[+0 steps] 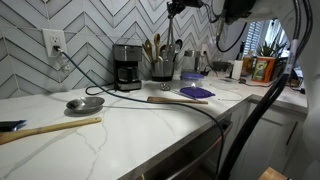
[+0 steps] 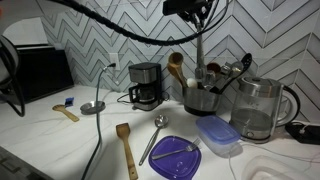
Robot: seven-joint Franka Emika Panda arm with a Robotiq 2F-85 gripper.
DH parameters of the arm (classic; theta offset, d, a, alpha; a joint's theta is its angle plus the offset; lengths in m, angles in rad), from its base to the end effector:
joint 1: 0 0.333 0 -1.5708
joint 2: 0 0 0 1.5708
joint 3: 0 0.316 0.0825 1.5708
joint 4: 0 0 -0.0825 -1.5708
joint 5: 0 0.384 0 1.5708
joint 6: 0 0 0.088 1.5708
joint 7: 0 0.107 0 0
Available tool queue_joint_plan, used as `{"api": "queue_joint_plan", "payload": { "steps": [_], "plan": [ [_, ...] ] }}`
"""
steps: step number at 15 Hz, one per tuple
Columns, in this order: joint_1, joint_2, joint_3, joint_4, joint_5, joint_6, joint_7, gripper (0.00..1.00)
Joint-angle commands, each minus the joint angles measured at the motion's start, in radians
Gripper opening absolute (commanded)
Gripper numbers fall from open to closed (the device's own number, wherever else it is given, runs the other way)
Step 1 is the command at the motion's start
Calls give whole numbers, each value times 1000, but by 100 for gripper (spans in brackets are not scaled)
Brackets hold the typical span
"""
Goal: Take the pair of tongs out of the utensil holder and put it on the counter
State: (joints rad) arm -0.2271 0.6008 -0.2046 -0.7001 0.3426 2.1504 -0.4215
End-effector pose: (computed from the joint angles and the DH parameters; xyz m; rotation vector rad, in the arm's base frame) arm 0.6953 -0.2263 0.7296 2.7422 0.0286 1.2854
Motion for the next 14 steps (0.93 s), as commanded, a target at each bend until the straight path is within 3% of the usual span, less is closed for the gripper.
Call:
{"api": "queue_joint_plan", "payload": {
  "steps": [1,7,14],
  "plan": [
    [55,-101,-87,-131,-120,12,57,5],
    [207,-245,-249,-364,-454,14,172,5],
    [411,-425,-312,-674,-858,-43,418,5]
  ]
}}
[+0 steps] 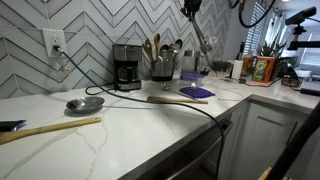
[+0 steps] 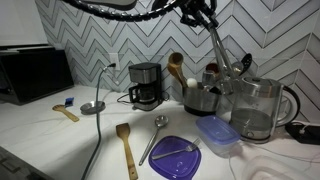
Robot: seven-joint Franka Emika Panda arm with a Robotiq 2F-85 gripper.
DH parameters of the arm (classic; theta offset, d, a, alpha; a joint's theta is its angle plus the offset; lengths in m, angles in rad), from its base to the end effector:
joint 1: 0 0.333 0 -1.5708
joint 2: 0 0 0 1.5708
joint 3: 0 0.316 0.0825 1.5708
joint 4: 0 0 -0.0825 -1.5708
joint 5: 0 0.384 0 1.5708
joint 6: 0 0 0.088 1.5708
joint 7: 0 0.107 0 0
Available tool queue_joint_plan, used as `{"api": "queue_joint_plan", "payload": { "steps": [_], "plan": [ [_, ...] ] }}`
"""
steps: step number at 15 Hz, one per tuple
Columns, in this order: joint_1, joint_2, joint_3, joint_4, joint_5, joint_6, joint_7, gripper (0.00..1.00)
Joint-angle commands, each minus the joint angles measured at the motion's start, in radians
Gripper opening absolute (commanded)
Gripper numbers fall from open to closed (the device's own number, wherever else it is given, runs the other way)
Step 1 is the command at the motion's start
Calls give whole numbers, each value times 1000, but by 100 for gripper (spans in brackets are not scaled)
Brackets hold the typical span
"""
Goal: Take the pair of tongs out of the utensil holder and put it on the counter
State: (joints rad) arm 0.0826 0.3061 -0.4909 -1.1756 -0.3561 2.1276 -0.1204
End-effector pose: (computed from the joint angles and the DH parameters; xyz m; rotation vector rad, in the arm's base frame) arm 0.6356 -0.2176 0.7176 2.4087 -0.1618 0.6705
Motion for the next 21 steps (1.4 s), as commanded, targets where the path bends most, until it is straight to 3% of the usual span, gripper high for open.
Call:
{"api": "queue_joint_plan", "payload": {
  "steps": [1,6,7,8,9,10,13,18,19,21],
  "plan": [
    [129,-157,-25,-244,-221,-38,172,5],
    [241,-306,7,-478,-516,-168,481,5],
    [127,-337,156,-519,-574,-196,547,5],
    [115,-360,190,-559,-601,-221,593,5],
    [88,-378,235,-601,-615,-228,634,5],
    [37,-279,251,-463,-553,-219,551,22],
    [20,-331,305,-545,-582,-227,613,22],
    [10,-343,306,-557,-583,-226,613,22],
    [10,-343,307,-557,-583,-226,613,5],
    [-4,-311,347,-547,-623,-255,638,5]
  ]
}}
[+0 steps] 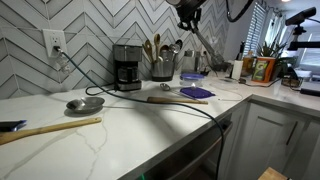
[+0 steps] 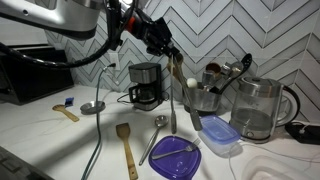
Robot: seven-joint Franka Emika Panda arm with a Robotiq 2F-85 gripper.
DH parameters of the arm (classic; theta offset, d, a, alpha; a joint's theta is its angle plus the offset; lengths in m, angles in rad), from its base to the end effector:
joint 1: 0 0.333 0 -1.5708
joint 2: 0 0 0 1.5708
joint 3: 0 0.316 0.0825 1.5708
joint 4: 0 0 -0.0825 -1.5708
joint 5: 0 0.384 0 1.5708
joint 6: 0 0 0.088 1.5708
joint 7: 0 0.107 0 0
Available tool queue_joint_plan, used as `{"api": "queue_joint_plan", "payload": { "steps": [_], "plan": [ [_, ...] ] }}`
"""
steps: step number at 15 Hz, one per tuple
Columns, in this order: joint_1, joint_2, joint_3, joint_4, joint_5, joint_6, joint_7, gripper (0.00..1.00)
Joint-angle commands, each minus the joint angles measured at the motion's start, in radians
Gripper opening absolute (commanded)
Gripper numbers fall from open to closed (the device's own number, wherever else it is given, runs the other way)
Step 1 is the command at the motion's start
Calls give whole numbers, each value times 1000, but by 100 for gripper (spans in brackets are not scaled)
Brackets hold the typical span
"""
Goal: Take the pair of tongs out of the utensil holder and put it on the counter
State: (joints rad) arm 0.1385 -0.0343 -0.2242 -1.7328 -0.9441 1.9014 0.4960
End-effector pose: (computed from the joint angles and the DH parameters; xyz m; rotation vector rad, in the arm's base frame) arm 0.5675 -0.1100 0.6263 2.2143 -0.3918 0.4475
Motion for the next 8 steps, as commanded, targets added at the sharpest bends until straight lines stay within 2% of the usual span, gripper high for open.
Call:
{"api": "queue_joint_plan", "payload": {
  "steps": [1,5,8],
  "plan": [
    [-67,44,104,9,-46,-53,30,5],
    [-63,106,172,16,-87,-253,112,5],
    [-47,157,211,41,-62,-415,182,5]
  ]
}}
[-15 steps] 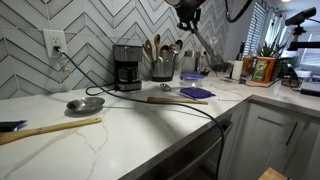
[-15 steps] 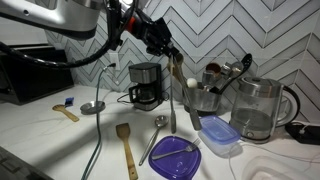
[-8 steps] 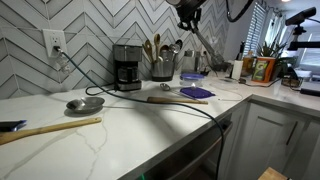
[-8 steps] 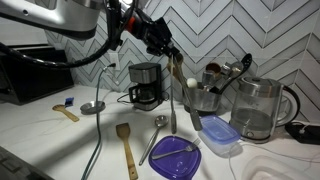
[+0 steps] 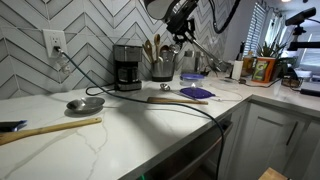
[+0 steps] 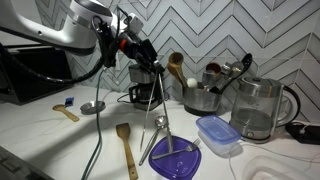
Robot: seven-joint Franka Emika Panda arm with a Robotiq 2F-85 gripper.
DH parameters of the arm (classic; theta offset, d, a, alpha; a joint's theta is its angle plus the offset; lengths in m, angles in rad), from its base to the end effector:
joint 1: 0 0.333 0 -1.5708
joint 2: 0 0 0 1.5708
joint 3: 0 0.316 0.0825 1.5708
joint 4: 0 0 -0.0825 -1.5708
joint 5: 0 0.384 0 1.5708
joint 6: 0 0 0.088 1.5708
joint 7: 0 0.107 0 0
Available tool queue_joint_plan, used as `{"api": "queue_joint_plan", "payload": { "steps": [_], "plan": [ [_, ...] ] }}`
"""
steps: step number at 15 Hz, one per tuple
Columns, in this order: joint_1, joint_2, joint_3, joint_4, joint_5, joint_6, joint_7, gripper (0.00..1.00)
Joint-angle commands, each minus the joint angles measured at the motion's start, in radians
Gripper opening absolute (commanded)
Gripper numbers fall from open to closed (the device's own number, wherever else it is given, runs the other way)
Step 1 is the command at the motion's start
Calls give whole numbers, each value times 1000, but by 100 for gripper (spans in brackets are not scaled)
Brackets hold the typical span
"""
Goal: Take the pair of tongs out of the utensil holder and put it on the counter
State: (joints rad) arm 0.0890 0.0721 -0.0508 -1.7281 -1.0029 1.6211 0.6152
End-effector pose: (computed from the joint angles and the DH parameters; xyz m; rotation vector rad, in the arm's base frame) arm 0.5789 -0.0634 0.5608 2.0894 -0.4497 0.1928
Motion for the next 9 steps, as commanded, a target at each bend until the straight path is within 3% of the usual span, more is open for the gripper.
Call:
{"api": "queue_joint_plan", "payload": {
  "steps": [1,4,7,8,9],
  "plan": [
    [9,69,51,45,4,-178,89,5],
    [28,102,85,41,-2,-234,146,5],
    [40,113,109,27,-2,-209,152,5],
    [31,106,104,26,0,-200,146,22],
    [36,112,110,26,0,-200,147,22]
  ]
}}
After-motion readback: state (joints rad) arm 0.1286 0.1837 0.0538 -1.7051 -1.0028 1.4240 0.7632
